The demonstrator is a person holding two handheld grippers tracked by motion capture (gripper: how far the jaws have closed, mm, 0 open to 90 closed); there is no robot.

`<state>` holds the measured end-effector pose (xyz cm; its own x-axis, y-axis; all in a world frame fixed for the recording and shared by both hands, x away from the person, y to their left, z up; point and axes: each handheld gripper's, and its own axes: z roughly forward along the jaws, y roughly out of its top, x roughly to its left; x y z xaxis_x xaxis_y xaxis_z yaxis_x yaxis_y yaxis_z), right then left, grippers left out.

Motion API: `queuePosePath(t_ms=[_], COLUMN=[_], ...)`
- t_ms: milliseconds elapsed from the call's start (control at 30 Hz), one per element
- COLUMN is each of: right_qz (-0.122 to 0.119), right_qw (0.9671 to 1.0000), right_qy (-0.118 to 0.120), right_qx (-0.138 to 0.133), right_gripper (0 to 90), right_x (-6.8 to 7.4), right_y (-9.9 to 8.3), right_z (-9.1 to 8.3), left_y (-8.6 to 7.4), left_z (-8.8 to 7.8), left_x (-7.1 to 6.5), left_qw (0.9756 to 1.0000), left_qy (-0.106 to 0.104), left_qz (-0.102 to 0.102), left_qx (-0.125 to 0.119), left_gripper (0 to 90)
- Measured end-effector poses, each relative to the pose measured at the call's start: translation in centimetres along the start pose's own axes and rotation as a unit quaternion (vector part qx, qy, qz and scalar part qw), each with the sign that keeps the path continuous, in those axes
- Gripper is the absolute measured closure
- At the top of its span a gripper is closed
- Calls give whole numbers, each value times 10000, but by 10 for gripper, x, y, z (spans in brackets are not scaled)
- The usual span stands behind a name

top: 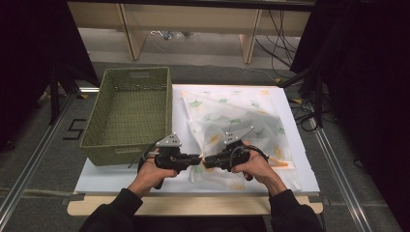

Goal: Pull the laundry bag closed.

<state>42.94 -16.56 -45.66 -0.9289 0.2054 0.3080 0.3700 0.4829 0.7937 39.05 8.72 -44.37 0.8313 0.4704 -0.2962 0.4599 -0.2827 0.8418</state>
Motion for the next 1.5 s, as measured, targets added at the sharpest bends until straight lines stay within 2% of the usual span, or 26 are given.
queuePosePath(t_ms=[167, 267, 333, 400, 433, 567, 633, 733, 833, 900, 967, 1100, 1133, 1333, 1500], right_qz=[-69, -73, -168, -18, -121, -21, -83, 3, 30, 46, 43, -11, -21, -68, -92], right_qw=[10000, 9999, 9997, 9999, 9998, 9997, 9998, 9997, 9997, 9996, 9997, 9999, 9999, 10000, 9999], right_qy=[-23, -69, -146, -164, -172, -224, -192, -233, -227, -258, -208, -123, -117, -12, -92], right_qx=[-42, -55, -39, 14, -24, -66, -50, -35, -37, -42, 73, 30, 20, 1, -4], right_gripper=[838, 841, 841, 841, 840, 859, 870, 878, 866, 813, 767, 742, 744, 825, 848], right_x=[0, 2, 2, 4, 3, 5, 5, 6, 5, 5, 4, 3, 3, 2, 2], right_y=[0, 1, 2, 3, 4, 5, 5, 5, 4, 4, 3, 2, 2, 2, 3], right_z=[-1, -1, -2, -2, -2, -5, -5, -4, -4, -4, -3, 0, 0, 0, -1], left_y=[0, 0, 0, 0, 0, -1, -1, -1, -1, -1, 0, 0, 0, 0, 0], left_z=[0, 0, 0, 0, -1, 0, 1, 0, 0, 0, -1, 0, 0, 0, 0], left_x=[1, 1, 1, 1, 1, 1, 1, 1, 2, 1, 1, 0, 0, 0, 1], left_qw=[10000, 10000, 10000, 10000, 10000, 9999, 9999, 9999, 9999, 10000, 10000, 10000, 10000, 10000, 10000], left_qy=[31, 39, 72, 70, 81, 143, 113, 107, 93, 81, 63, 13, -9, 17, 32], left_qz=[-6, -14, -20, -41, -42, -75, -83, -82, -64, -56, -50, -28, 2, 11, 8], left_qx=[-11, -16, -9, -6, -6, -25, 0, -1, 2, -10, -22, -36, 23, 7, -12], left_gripper=[824, 824, 823, 823, 823, 823, 823, 823, 823, 823, 823, 823, 823, 823, 823])
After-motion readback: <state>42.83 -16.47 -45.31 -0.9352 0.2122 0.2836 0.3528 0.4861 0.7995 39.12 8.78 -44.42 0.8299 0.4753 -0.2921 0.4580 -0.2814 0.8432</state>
